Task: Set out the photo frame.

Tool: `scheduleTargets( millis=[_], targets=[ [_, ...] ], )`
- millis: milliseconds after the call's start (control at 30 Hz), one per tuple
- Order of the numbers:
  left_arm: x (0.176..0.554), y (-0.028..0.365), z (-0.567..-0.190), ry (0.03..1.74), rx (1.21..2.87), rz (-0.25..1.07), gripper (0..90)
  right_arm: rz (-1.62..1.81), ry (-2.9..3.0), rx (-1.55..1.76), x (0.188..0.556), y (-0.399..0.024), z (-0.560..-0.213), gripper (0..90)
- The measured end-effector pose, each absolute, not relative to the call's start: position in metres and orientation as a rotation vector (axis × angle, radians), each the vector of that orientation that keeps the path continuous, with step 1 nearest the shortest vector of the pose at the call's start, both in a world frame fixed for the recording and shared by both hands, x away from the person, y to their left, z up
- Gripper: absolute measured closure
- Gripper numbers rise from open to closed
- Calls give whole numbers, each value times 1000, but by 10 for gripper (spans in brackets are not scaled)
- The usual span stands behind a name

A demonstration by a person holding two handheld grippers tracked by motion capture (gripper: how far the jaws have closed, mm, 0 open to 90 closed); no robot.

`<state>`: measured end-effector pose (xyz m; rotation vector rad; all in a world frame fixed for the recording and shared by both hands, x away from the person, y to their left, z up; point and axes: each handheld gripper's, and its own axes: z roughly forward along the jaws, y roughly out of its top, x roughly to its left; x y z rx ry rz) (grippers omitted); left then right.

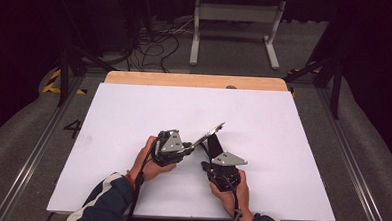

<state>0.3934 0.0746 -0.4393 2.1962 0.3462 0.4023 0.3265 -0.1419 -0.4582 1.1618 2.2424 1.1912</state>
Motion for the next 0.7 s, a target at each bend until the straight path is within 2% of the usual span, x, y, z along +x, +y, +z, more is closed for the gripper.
scheduleTargets(
  millis=[200,700],
  targets=[
    [398,77,-443,351,2149,338,738,1175,2263,1129,328,-144,-457,900],
    [399,76,-443,387,2077,319,659,1120,2287,962,324,-143,-446,900]
  ],
)
